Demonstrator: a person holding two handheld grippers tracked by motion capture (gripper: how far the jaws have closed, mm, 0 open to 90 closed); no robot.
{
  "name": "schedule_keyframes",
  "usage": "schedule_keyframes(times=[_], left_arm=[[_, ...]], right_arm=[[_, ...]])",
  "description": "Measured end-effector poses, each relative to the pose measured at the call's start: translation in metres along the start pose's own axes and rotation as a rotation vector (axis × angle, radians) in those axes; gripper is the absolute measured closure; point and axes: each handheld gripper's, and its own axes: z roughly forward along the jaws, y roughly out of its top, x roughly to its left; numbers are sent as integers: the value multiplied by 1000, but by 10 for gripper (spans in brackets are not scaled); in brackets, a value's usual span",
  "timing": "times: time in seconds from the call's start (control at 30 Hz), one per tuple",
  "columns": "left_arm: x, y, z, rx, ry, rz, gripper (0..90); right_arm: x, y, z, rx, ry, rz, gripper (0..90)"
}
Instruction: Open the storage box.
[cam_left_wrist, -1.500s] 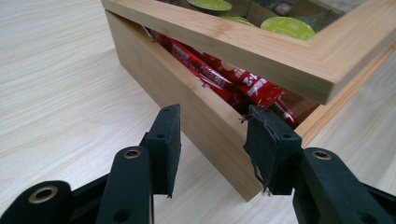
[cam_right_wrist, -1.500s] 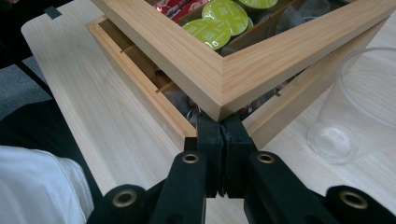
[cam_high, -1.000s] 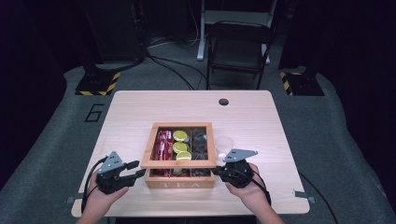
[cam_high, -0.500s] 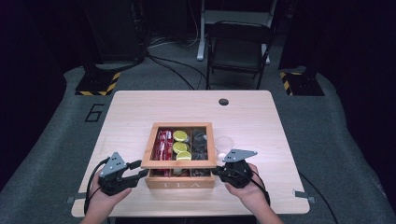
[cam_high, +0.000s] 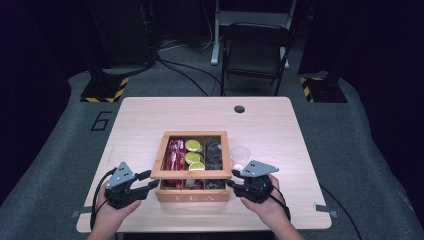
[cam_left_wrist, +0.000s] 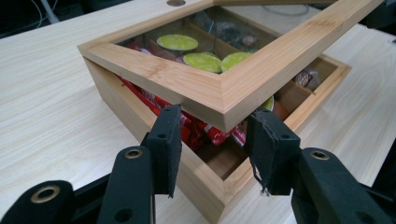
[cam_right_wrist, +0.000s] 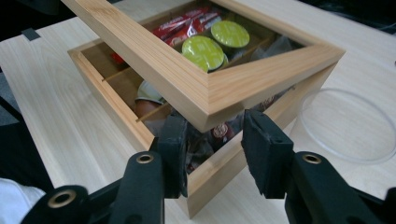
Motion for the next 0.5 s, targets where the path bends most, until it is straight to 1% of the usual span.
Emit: schedule_keyframes(times=[0.07,0.1,0.13,0.17,0.2,0.23,0.27,0.3,0.33,0.37,0.4,0.47,0.5], left_arm=[[0,3,-1,-1,2,-2,555],[0,5,-2,0,4,-2,553],[0,5,-2,0,4,-2,548],[0,8,-2,1,7,13,542],[0,8,-2,1,7,13,534],[0,10,-1,12,17,39,526],[0,10,-1,12,17,39,524],[-1,13,-1,23,25,57,523],[-1,13,-1,23,25,57,523],[-1,16,-2,18,28,46,523],[0,17,-2,19,29,46,524],[0,18,-2,16,30,40,524],[0,20,-2,17,29,33,524]], right_arm=[[1,3,-1,-14,-12,-20,580],[1,4,-2,-27,-27,-12,577],[1,4,-3,-26,-26,-8,572],[1,5,-3,-33,-31,-2,572],[1,5,-3,-33,-31,-2,572],[2,7,-3,-37,-28,-1,571],[2,7,-3,-37,-28,-1,571],[3,9,-4,-27,-31,-27,558],[3,9,-4,-27,-31,-27,558],[4,11,-5,-21,-41,-29,558],[3,13,-5,-21,-32,-30,559],[2,14,-6,-22,-35,-25,560],[2,16,-6,-28,-32,-4,563]])
